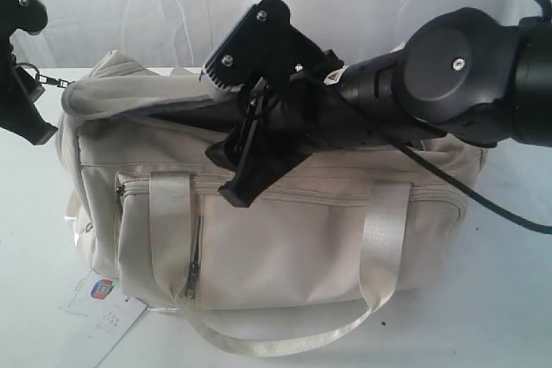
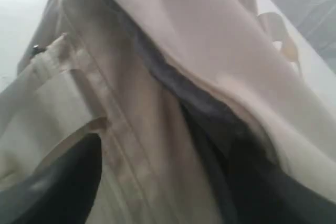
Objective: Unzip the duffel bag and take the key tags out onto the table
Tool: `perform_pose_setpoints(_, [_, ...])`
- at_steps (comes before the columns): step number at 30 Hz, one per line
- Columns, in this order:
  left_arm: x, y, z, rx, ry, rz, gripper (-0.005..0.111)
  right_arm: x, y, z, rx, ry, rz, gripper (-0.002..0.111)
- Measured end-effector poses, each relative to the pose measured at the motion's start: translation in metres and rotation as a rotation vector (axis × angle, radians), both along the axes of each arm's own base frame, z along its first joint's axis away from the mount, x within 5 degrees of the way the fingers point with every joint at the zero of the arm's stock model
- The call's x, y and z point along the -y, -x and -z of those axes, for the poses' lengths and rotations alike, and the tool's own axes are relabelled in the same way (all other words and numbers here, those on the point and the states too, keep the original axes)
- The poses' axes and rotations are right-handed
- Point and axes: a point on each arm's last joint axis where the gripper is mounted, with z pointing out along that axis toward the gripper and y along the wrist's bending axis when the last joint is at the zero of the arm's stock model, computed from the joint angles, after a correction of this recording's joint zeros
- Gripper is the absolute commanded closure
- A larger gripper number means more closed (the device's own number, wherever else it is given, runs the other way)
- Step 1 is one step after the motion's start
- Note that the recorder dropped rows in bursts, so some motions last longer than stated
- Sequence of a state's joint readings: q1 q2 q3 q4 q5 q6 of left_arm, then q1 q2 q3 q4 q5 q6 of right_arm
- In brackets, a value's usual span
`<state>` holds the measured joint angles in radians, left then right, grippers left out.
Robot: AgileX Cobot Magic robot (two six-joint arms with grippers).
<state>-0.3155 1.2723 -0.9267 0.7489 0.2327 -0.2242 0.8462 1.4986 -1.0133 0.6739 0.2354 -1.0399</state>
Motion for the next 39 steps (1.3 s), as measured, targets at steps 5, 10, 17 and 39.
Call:
perform_pose_setpoints(5, [0.0,0.0,0.0,0.001,0.001,0.001,0.107,-0.003,-0.01,0.003,0.085,-0.003,0.037,0.044])
perform_pose_setpoints(10, [0.0,0.0,0.0,0.001,0.001,0.001,0.107,-0.007,-0.023,0.013,0.162,0.0,0.091,0.044])
perform_pose_setpoints(17, [0.0,0.0,0.0,0.003,0.002,0.001,0.107,-0.008,-0.043,0.004,0.292,-0.079,0.233,0.048])
perform_pose_setpoints(39, [0.0,0.0,-0.001,0.006,0.003,0.002,0.107,0.033,-0.103,-0.026,-0.053,-0.242,0.364,0.048])
